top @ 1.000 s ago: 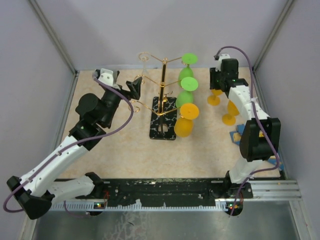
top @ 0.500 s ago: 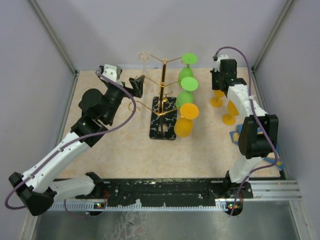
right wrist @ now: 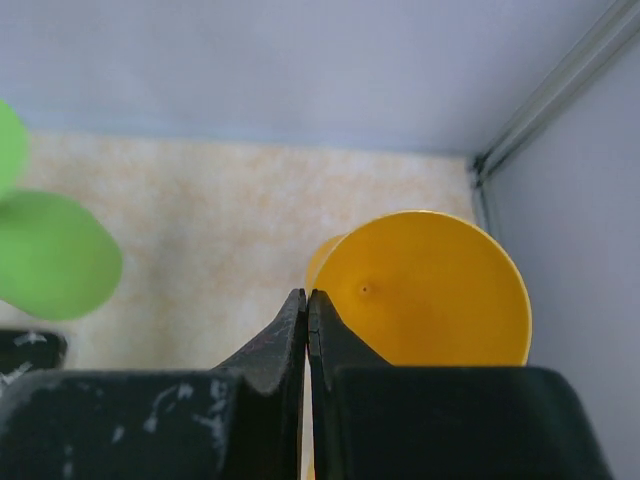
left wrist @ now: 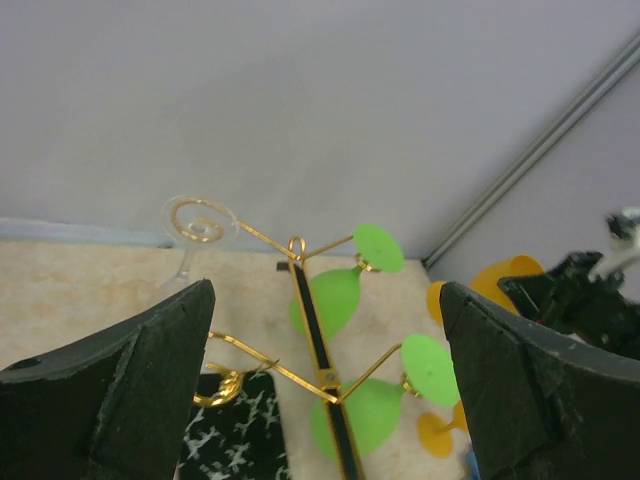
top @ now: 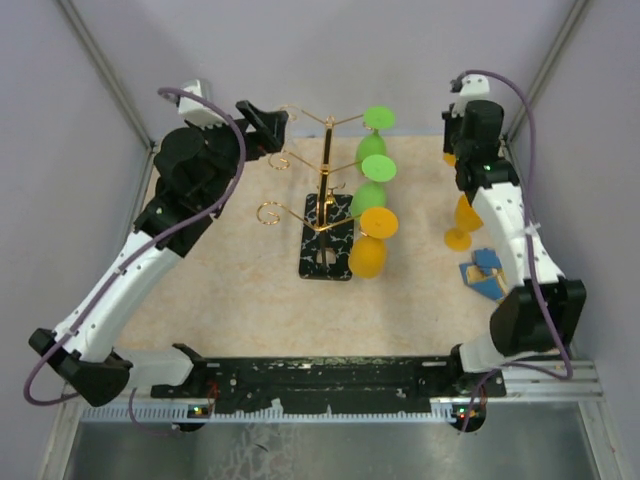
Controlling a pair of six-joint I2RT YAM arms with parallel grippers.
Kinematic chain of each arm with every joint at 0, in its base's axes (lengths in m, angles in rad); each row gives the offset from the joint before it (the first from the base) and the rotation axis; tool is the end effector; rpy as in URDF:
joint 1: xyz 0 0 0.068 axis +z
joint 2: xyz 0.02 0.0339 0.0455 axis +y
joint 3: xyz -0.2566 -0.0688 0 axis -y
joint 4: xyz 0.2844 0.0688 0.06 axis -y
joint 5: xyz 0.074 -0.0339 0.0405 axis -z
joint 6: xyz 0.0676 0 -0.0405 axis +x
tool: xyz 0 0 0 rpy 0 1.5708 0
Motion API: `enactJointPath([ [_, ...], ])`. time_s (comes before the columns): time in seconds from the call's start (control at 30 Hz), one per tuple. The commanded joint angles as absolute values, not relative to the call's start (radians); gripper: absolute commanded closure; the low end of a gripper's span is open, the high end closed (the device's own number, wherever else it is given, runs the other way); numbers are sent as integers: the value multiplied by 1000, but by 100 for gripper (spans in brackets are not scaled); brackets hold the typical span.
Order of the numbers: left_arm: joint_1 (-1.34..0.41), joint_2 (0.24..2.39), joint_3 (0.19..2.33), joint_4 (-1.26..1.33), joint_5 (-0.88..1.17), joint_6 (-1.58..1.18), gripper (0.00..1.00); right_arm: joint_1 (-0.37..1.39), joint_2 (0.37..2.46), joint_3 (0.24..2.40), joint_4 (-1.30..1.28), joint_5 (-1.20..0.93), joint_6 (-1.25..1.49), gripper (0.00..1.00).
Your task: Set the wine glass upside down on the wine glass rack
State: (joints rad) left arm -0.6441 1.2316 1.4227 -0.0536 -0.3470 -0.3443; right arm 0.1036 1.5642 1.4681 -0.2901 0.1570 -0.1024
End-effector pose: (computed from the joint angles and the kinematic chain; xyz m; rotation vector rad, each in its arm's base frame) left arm 0.2847 -0.1850 0.4873 -0.0713 1.4641 -0.5607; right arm 0.4363 0.0347 0.3495 -0.0979 1.9526 -0.1528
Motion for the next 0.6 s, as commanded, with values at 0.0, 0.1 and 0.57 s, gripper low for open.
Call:
enactJointPath([
  [0.0,-559,1283,1573,-161,-197,-632,1,168,1317,1406,56,215,-189,100],
  [0.1,-478,1329,1633,-169,-44,-754,1,270,1232,1318,235,241,-291,100],
  [0.57,-279,1366,1424,271,237,-1312,15,746,1225,1068,925,249,-522,100],
])
